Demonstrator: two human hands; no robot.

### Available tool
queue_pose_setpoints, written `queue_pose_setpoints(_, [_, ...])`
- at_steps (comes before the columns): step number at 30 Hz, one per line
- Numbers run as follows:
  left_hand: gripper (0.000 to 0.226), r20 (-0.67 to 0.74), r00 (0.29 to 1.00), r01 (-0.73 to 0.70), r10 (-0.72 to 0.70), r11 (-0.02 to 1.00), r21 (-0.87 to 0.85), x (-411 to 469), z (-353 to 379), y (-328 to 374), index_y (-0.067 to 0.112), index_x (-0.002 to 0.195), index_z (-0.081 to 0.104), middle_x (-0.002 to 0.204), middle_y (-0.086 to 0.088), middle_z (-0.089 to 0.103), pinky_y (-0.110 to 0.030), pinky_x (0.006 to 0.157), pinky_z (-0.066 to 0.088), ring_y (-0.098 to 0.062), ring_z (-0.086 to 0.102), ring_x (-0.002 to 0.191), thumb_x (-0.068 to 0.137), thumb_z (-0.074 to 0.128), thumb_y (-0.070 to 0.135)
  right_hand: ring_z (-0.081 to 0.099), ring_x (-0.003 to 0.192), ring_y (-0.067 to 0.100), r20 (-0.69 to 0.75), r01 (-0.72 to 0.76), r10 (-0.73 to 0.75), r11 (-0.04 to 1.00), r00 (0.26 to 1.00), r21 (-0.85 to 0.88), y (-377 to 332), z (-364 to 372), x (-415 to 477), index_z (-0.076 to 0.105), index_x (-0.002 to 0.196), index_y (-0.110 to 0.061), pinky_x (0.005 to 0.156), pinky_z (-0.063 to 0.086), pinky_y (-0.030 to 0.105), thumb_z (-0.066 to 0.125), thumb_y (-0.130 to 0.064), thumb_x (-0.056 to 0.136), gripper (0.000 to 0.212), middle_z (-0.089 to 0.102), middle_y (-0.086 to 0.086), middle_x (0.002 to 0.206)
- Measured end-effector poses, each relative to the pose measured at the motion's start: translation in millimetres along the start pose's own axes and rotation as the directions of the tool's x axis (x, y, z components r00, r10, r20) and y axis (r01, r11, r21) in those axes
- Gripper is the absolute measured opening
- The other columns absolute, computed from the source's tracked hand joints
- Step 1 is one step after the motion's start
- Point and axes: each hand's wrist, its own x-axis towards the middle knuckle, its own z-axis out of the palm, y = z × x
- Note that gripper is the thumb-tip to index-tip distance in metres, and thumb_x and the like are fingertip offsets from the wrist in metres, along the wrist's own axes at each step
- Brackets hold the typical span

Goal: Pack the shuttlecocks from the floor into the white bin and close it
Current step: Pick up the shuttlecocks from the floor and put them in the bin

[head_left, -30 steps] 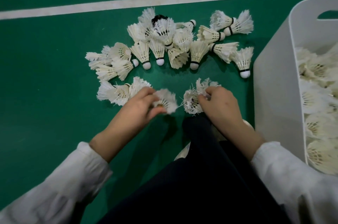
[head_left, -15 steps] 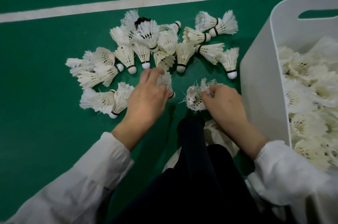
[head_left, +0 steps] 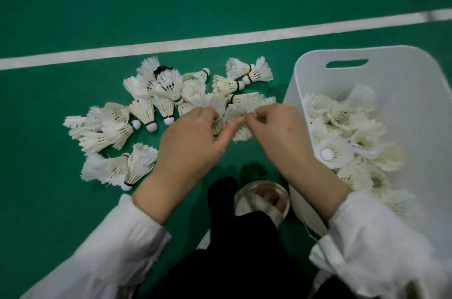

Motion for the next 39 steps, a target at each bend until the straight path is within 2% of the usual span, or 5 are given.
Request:
queue_pose_setpoints(8, [0.026,-0.027,0.999,-0.026,0.026,1.000,-0.014,43.8,-21.3,33.8,0.014,0.078,0.051,0.065,-0.001,0.050,-0.029,0.047,0.026,-0.017,0.044,0.055,0.094,0.042,0.031,0.053,0.059,0.006,0.093,0.100,-0.091,0.991,0.991,-0.092,-4.6,-121.5,12.8,0.067,0.087,-0.017,0.045,0.034,0.016,0.051,-0.056,0.085,0.042,0.064,-0.002,0.080])
queue_pose_setpoints(13, [0.036,0.007,0.997,-0.079,0.079,0.997,0.023,49.2,-8.5,54.9,0.015,0.067,0.041,0.058,0.004,0.038,-0.032,0.051,0.023,-0.020,0.038,0.053,0.097,0.033,0.033,0.061,0.098,0.021,0.062,-0.021,0.028,0.993,0.998,-0.116,63.7,-175.7,7.1,0.057,0.118,-0.011,0.086,0.049,0.032,0.060,-0.035,0.087,0.039,0.061,0.006,0.113])
queue_pose_setpoints(21, [0.038,0.124,0.989,-0.086,0.080,0.995,0.043,37.4,19.5,61.2,0.022,0.061,0.033,0.060,0.006,0.039,-0.033,0.052,0.028,-0.018,0.040,0.055,0.096,0.031,0.035,0.055,0.099,0.031,0.050,-0.133,0.145,0.974,0.988,-0.185,171.6,-104.4,18.2,0.063,0.104,0.000,0.084,0.041,0.036,0.052,-0.017,0.093,0.023,0.059,0.014,0.107])
queue_pose_setpoints(33, [0.039,0.122,0.978,-0.179,0.171,0.982,0.061,24.6,27.4,64.5,0.017,0.065,0.048,0.058,0.005,0.044,-0.029,0.045,0.026,-0.021,0.044,0.054,0.095,0.034,0.038,0.041,0.115,0.023,0.086,-0.183,0.225,0.922,0.971,-0.341,192.1,-66.7,42.8,0.066,0.110,-0.026,0.095,0.033,0.042,0.050,-0.036,0.089,0.029,0.056,-0.002,0.124])
queue_pose_setpoints(39, [0.040,0.094,0.974,-0.217,0.205,0.965,0.147,24.5,26.8,64.6,0.018,0.066,0.051,0.058,0.004,0.050,-0.019,0.041,0.018,-0.019,0.045,0.049,0.094,0.031,0.039,0.056,0.097,0.013,-0.095,0.066,-0.085,0.980,0.992,-0.186,130.7,-95.9,20.6,0.062,0.112,-0.024,0.086,0.038,0.033,0.046,-0.042,0.088,0.033,0.058,-0.008,0.112])
